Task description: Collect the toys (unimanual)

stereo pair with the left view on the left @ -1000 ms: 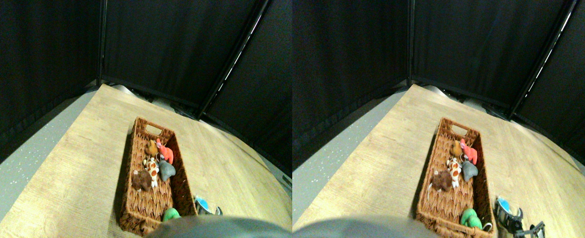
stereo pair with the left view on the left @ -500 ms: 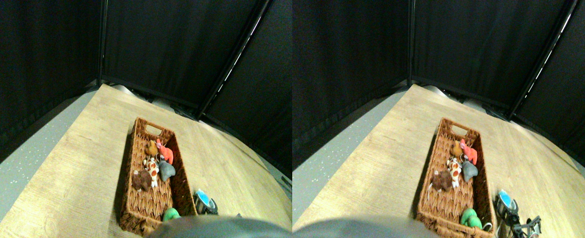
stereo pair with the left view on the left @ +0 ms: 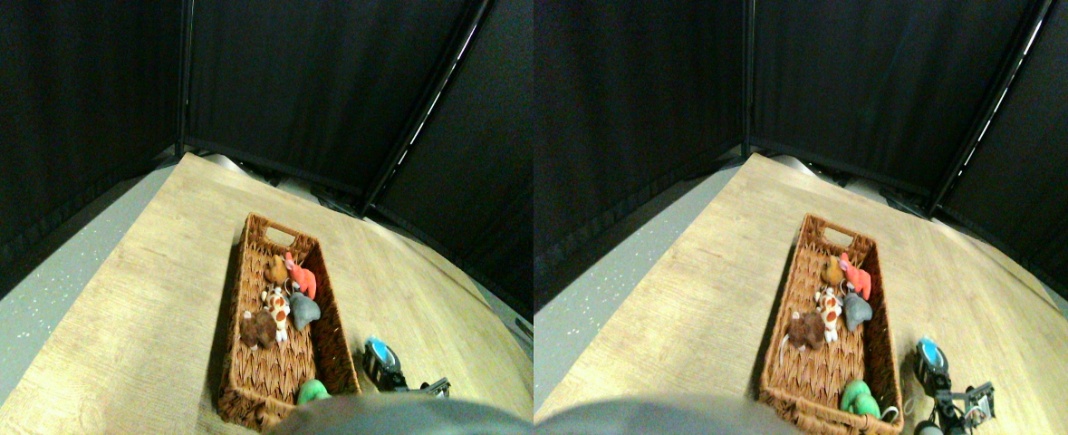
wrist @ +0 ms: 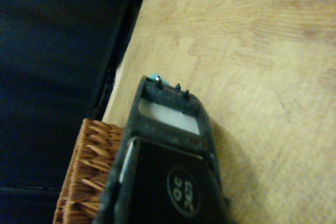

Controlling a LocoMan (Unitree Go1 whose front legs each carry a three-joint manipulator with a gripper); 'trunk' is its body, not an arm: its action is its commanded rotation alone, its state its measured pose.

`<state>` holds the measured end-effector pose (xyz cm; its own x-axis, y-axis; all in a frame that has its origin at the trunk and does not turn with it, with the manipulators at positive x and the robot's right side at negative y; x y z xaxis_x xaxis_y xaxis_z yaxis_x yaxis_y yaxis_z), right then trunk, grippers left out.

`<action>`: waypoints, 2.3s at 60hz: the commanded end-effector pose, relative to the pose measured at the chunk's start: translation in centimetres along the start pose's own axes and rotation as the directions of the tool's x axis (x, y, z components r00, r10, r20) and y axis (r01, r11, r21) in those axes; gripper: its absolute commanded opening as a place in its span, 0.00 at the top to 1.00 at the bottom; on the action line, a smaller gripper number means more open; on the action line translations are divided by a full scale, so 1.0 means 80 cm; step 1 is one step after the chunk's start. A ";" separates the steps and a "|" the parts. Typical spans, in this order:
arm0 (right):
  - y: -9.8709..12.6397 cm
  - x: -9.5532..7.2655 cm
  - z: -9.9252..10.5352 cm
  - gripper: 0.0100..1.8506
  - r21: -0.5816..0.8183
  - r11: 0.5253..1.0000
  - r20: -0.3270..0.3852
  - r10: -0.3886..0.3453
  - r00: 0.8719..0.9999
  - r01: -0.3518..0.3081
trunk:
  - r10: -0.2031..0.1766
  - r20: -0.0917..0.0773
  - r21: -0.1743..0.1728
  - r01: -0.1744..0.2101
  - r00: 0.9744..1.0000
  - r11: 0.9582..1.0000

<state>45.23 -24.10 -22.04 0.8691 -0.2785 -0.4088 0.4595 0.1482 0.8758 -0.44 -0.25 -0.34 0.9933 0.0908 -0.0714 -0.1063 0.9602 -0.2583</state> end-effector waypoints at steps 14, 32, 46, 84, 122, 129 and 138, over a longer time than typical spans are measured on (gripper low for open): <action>0.088 -0.007 -0.021 0.97 -0.062 0.977 -0.085 0.198 0.977 -0.203 | 0.013 0.004 -0.025 -0.012 1.000 1.000; 0.138 -0.020 -0.053 0.97 -0.139 0.943 -0.191 0.274 0.943 -0.302 | 0.049 0.017 -0.066 -0.048 0.999 0.997; 0.162 -0.033 -0.091 0.97 -0.110 0.934 -0.278 0.299 0.913 -0.339 | 0.081 0.031 -0.106 -0.078 0.996 0.991; 0.151 -0.048 -0.146 0.97 -0.094 0.938 -0.428 0.264 0.864 -0.333 | 0.128 0.030 -0.157 -0.122 0.991 0.980; 0.154 -0.035 -0.119 0.37 -0.192 0.918 -0.375 0.259 0.890 -0.348 | 0.098 0.014 -0.113 -0.096 0.995 0.989; 0.155 -0.023 -0.098 0.47 -0.215 0.902 -0.312 0.300 0.902 -0.374 | 0.082 0.010 -0.091 -0.081 0.997 0.993; 0.156 -0.009 -0.064 0.54 -0.232 0.902 -0.210 0.320 0.924 -0.365 | 0.063 0.007 -0.065 -0.062 0.998 0.996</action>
<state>50.61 -16.54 -13.51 0.9744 0.0065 -0.2249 0.1966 0.4614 0.8651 -0.53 -0.02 -0.19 0.9855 0.1592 -0.0581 -0.1694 0.9289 -0.3292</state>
